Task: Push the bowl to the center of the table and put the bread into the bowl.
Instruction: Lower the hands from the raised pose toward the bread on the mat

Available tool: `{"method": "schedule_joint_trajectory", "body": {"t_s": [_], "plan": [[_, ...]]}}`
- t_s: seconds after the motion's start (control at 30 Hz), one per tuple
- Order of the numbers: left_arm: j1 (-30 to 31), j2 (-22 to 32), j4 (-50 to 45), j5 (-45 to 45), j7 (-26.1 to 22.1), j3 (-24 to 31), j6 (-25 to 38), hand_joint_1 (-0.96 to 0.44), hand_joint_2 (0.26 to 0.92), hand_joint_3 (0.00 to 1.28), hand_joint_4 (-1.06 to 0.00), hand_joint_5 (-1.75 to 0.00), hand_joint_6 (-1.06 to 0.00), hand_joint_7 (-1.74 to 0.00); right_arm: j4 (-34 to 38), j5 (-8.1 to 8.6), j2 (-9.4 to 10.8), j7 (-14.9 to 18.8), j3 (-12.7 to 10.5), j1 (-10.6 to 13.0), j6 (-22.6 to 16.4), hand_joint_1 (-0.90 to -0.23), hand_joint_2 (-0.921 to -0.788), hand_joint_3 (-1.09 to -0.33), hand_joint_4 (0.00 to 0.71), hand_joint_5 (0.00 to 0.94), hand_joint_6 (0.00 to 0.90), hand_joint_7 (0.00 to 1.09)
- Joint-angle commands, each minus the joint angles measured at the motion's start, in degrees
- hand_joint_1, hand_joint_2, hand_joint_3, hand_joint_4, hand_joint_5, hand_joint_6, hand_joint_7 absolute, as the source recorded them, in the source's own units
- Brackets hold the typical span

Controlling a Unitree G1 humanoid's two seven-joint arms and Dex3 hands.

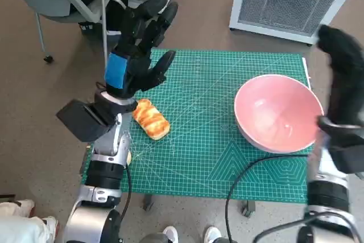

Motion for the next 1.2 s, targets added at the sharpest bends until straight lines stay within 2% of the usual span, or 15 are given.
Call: {"method": "schedule_joint_trajectory", "body": {"t_s": [0.03, 0.27, 0.5, 0.63, 0.83, 0.9, 1.0, 1.2], "plan": [[1.2, 0.0, -1.5, 0.7, 0.6, -0.1, 0.6, -0.33, 0.921, 0.51, -0.28, -0.01, 0.0, -0.78, 6.3, 1.82, -1.5, -1.3, -2.7, 1.1, 0.1, -0.597, -0.921, -0.757, 0.292, 0.0, 0.118, 0.44], [1.4, 0.0, -1.8, 0.7, 1.0, -0.1, 1.0, -0.33, 0.921, 0.51, -0.28, -0.02, 0.0, -0.77, 14.3, 4.03, -3.2, -1.7, -5.9, 0.6, 2.3, -0.594, -0.921, -0.775, 0.27, 0.0, 0.13, 0.39], [1.5, 0.1, -1.7, 0.8, 1.1, 0.1, 1.3, -0.33, 0.921, 0.51, -0.28, -0.02, 0.0, -0.77, 21.3, 4.14, -3.8, -4.5, -7.4, 0.0, 7.0, -0.522, -0.921, -0.807, 0.259, 0.0, 0.164, 0.3], [1.7, 0.2, -2.1, 0.8, 1.2, 0.2, 1.6, -0.33, 0.921, 0.51, -0.28, -0.02, 0.0, -0.77, 23.4, 4.23, -3.7, -5.5, -7.8, -0.2, 10.1, -0.508, -0.921, -0.8, 0.26, 0.0, 0.187, 0.24], [2.0, 0.5, -3.0, 1.1, 1.4, 0.3, 1.8, -0.33, 0.921, 0.51, -0.28, -0.02, 0.0, -0.77, 25.3, 6.39, -2.6, -2.1, -9.6, -0.4, 16.0, -0.521, -0.921, -0.765, 0.254, 0.0, 0.195, 0.19], [2.1, 0.6, -3.3, 1.0, 1.4, 0.4, 2.0, -0.33, 0.921, 0.51, -0.28, -0.02, 0.0, -0.77, 25.6, 6.39, -2.2, -1.6, -9.7, -0.3, 17.2, -0.528, -0.921, -0.759, 0.254, 0.0, 0.197, 0.18], [2.3, 0.7, -3.6, 0.9, 1.3, 0.5, 2.1, -0.33, 0.921, 0.51, -0.28, -0.02, 0.0, -0.78, 26.0, 5.09, -2.1, -2.9, -8.7, 0.0, 18.4, -0.533, -0.921, -0.759, 0.253, 0.0, 0.202, 0.18], [2.4, 1.1, -3.7, 0.8, 1.2, 0.7, 2.2, -0.33, 0.921, 0.51, -0.28, -0.02, 0.0, -0.78, 26.3, 4.94, -0.4, -2.6, -8.2, -0.2, 20.4, -0.534, -0.921, -0.78, 0.252, 0.001, 0.209, 0.17]]}}
